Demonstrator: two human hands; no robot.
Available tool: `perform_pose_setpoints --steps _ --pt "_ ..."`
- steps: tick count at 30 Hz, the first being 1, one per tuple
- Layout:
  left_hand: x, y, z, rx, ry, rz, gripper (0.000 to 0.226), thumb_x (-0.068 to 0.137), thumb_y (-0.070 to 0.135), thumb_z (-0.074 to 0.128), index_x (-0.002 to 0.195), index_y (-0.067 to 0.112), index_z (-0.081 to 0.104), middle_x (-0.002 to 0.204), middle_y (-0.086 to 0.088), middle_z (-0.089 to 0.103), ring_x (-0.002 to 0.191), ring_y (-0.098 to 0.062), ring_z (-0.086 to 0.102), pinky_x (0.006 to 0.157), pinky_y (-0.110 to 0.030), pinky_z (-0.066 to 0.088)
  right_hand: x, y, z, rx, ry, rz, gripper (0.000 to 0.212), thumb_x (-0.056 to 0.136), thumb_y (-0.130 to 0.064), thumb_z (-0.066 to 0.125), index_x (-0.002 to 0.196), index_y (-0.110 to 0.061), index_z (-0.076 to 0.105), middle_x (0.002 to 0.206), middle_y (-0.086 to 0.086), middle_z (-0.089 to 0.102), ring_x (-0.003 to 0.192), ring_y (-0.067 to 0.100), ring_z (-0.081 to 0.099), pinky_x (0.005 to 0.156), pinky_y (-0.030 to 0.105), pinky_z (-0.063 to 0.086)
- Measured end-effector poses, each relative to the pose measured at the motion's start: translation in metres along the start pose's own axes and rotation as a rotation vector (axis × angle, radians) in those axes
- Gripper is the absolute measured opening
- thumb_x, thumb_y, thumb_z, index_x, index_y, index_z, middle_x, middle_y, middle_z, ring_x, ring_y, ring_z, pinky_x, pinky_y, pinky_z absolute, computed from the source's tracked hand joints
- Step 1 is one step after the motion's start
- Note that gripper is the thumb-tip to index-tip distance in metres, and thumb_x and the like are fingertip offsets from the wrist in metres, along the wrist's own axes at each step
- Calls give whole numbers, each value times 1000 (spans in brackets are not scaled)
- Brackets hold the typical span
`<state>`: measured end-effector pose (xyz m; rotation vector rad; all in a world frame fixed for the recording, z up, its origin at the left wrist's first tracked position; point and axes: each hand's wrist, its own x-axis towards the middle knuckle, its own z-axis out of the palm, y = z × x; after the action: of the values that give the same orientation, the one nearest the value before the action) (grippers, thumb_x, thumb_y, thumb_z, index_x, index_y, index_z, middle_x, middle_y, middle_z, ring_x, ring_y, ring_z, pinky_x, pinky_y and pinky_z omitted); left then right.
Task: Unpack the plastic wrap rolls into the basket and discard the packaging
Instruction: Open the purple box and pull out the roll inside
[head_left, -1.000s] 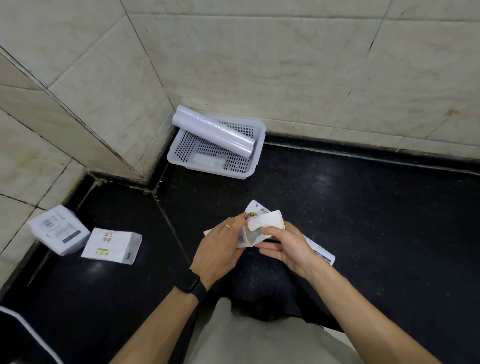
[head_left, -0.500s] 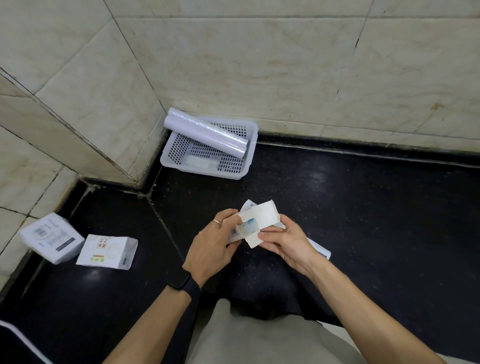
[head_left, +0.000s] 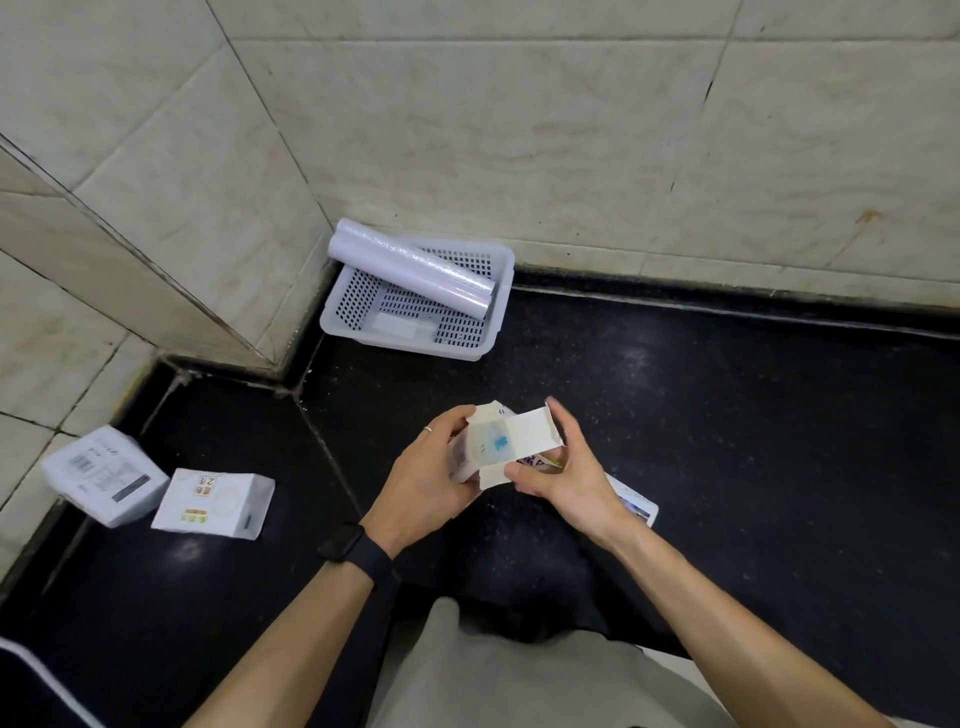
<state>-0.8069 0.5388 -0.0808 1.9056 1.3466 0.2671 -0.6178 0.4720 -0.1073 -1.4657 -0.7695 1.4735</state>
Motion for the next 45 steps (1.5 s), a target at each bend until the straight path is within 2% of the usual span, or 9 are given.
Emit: perform_pose_setpoints --steps 2,6,9,12,19,26,30,34,45 --pt "3 1 -3 2 -5 -4 76 74 26 84 132 42 38 132 17 51 122 -4 50 96 -29 52 0 -3 -3 -138 -27 -91 111 78 -9 84 154 -45 11 134 -19 50 117 -3 60 93 16 52" --pt "7 5 -10 127 -18 -3 72 71 25 86 127 38 43 129 14 45 117 -5 47 93 -24 50 8 -7 -15 -527 -107 -212 80 70 -39 87 137 -55 47 161 -25 14 144 0 22 117 30 31" --pt "8 7 -9 200 -62 45 69 72 25 85 126 39 44 128 15 37 113 -3 45 88 -17 45 13 -13 -20 -723 -182 -232 74 67 -48 84 133 -52 51 155 -25 29 140 6 24 114 32 26" --pt "9 8 -9 207 -113 99 65 74 24 83 124 40 45 122 19 44 111 -2 50 88 -18 47 13 -24 -18 -775 -171 -239 64 63 -52 82 121 -49 54 120 -24 61 112 1 55 96 35 51" --pt "6 13 -13 227 -272 103 83 66 34 80 136 40 35 123 17 48 112 -2 48 92 -26 48 7 -16 -14 -855 -42 -335 57 62 -52 73 115 -46 54 108 -18 62 98 5 61 85 34 54" --pt "9 8 -7 304 -25 125 66 76 41 78 131 37 43 121 17 51 112 -3 48 88 -21 45 5 -15 -19 -815 53 -395 71 70 -53 78 135 -40 51 133 -17 46 124 8 40 103 29 39" --pt "7 7 -3 406 86 215 71 78 34 78 140 29 42 134 9 52 126 -9 41 98 -28 47 4 -24 -11 -707 330 -372 30 81 -47 75 107 -33 72 108 -16 51 106 7 46 90 23 44" --pt "9 9 3 414 220 290 73 73 27 83 137 22 49 129 3 58 121 -14 48 97 -27 44 4 -27 -3 -753 454 -447 24 79 -47 76 97 -32 74 118 -11 48 108 10 42 87 28 47" --pt "16 15 8 513 368 465 71 68 18 83 132 7 55 119 -9 63 112 -25 52 94 -43 52 6 -37 14 -822 351 -250 39 81 -63 63 99 -32 78 162 -7 25 150 14 4 119 35 21"
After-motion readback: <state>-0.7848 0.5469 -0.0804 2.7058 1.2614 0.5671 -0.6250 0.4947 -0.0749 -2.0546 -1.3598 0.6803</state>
